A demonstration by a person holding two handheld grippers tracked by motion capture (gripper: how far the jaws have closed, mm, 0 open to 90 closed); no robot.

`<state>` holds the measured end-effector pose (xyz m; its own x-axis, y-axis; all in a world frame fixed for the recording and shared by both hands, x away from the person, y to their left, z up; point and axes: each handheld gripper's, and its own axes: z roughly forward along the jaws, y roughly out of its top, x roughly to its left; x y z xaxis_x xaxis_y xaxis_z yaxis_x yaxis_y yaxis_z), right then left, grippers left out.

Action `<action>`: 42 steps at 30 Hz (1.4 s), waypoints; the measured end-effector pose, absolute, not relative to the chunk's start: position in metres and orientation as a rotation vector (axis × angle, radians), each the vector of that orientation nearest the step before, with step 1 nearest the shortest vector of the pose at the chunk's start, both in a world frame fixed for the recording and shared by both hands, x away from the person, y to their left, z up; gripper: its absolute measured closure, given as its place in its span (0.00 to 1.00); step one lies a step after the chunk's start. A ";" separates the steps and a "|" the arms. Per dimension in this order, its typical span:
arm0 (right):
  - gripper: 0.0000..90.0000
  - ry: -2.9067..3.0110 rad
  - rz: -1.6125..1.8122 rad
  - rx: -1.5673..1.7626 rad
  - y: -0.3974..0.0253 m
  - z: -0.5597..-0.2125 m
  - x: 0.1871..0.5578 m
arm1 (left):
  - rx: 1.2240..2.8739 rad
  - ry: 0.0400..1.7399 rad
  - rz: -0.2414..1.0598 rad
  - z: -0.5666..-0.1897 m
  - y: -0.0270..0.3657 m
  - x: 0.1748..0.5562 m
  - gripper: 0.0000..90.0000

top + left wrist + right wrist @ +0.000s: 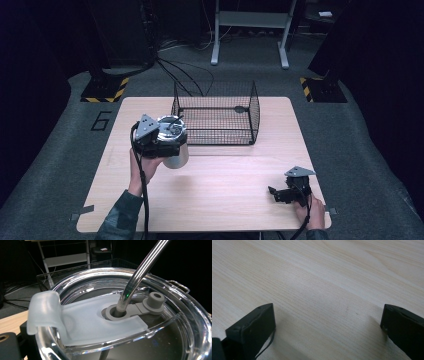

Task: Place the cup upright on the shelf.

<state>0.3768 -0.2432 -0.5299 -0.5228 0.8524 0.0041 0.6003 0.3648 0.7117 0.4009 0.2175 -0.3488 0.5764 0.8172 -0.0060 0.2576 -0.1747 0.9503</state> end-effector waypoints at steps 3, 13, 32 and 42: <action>0.00 2.266 0.950 1.271 -0.243 -0.530 0.377 | 1.718 0.898 0.630 -0.347 0.216 0.406 0.04; 0.00 2.270 0.946 1.260 -0.244 -0.530 0.378 | 1.723 0.885 0.633 -0.338 0.207 0.423 0.04; 0.00 2.269 0.947 1.261 -0.244 -0.530 0.378 | 1.727 0.863 0.614 -0.326 0.186 0.451 0.04; 0.00 2.269 0.946 1.261 -0.244 -0.530 0.378 | 1.727 0.847 0.618 -0.315 0.178 0.464 0.04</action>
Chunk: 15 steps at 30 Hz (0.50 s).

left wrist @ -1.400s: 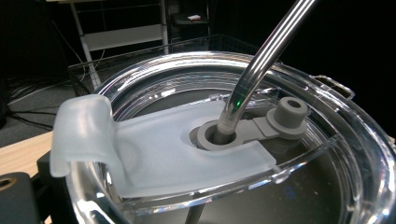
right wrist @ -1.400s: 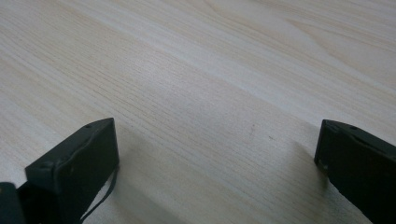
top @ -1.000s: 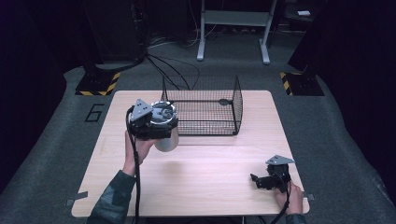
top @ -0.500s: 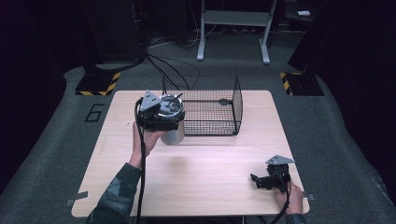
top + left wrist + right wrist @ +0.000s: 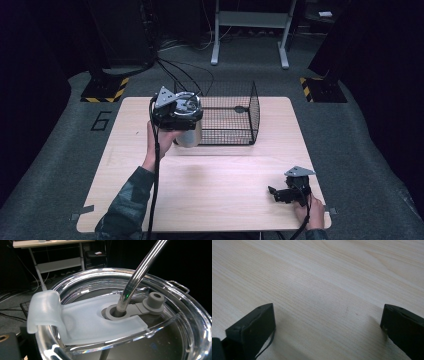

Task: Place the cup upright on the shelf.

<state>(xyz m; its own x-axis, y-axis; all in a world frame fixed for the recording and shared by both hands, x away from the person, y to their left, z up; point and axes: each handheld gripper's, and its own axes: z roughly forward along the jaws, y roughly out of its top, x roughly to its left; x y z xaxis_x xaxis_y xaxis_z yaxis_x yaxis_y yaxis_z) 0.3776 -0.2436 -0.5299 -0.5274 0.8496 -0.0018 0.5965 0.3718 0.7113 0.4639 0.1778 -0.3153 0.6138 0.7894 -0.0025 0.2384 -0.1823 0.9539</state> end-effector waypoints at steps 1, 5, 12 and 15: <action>0.00 2.269 0.946 1.261 -0.244 -0.530 0.378 | 1.725 0.845 0.620 -0.315 0.177 0.466 0.04; 0.00 2.269 0.947 1.261 -0.244 -0.530 0.378 | 1.727 0.845 0.613 -0.312 0.174 0.472 0.04; 0.00 2.269 0.947 1.261 -0.244 -0.530 0.378 | 1.725 0.851 0.615 -0.310 0.169 0.484 0.04; 0.00 2.269 0.946 1.261 -0.244 -0.530 0.378 | 1.728 0.851 0.617 -0.308 0.167 0.490 0.04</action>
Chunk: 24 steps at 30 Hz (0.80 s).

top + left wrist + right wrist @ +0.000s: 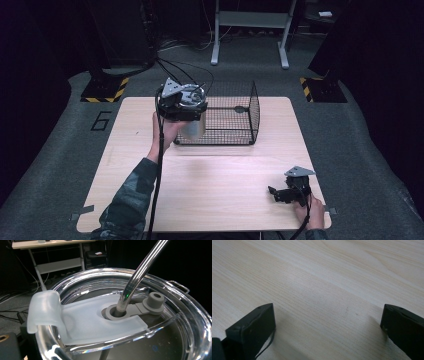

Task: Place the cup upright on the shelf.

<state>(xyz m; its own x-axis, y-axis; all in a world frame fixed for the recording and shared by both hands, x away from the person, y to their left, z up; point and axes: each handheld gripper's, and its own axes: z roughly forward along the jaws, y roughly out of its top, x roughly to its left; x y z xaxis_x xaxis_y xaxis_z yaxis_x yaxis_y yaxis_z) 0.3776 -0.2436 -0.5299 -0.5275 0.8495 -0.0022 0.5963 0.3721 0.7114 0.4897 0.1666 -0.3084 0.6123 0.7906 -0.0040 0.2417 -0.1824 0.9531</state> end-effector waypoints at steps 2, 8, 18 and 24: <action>0.00 2.263 0.951 1.272 -0.243 -0.530 0.378 | 1.726 0.858 0.616 -0.308 0.166 0.494 0.04; 0.00 2.266 0.949 1.267 -0.243 -0.530 0.378 | 1.718 0.866 0.617 -0.304 0.163 0.504 0.04; 0.00 2.268 0.948 1.265 -0.243 -0.530 0.378 | 1.716 0.857 0.628 -0.297 0.155 0.516 0.04; 0.00 2.263 0.952 1.273 -0.243 -0.530 0.378 | 1.719 0.847 0.618 -0.298 0.152 0.526 0.04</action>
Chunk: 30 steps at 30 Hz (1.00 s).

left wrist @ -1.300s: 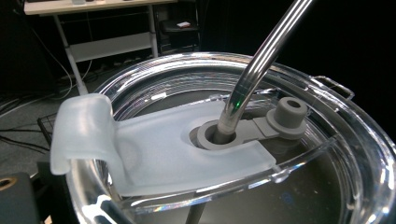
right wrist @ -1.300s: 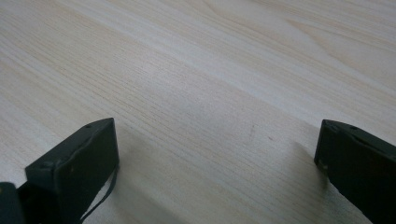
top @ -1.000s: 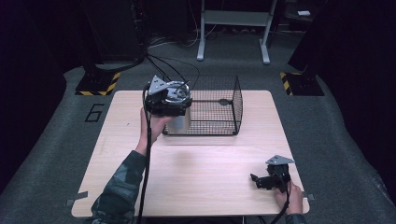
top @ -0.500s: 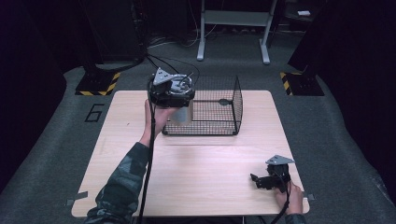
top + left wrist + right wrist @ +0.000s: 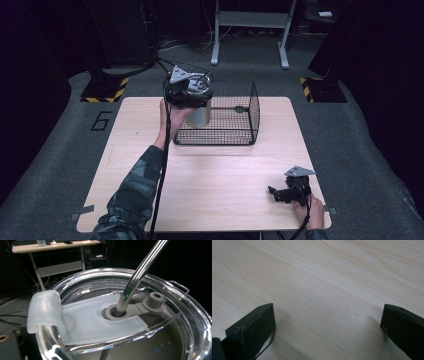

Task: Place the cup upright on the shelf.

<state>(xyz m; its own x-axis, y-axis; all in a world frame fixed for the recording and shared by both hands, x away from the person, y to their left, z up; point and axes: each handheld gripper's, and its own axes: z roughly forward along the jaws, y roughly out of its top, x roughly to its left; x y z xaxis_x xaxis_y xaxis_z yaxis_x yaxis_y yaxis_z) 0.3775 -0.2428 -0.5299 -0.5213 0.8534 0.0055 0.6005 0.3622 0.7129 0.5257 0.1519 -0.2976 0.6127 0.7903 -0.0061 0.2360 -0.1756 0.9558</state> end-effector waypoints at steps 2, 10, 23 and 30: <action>0.00 2.254 0.951 1.272 -0.242 -0.530 0.378 | 1.721 0.856 0.623 -0.299 0.151 0.530 0.04; 0.00 2.253 0.951 1.272 -0.242 -0.530 0.378 | 1.716 0.892 0.625 -0.306 0.146 0.545 0.04; 0.00 2.258 0.952 1.268 -0.243 -0.530 0.379 | 1.721 0.926 0.627 -0.322 0.133 0.567 0.04; 0.00 2.259 0.949 1.263 -0.243 -0.530 0.379 | 1.723 0.938 0.622 -0.328 0.126 0.575 0.04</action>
<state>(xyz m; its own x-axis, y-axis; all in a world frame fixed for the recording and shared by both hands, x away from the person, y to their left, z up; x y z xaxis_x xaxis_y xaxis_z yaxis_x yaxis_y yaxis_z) 0.3786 -0.2428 -0.5298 -0.5223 0.8528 -0.0040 0.5943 0.3673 0.7155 0.5754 0.1257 -0.3284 0.5608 0.8274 -0.0308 0.2932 -0.1637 0.9419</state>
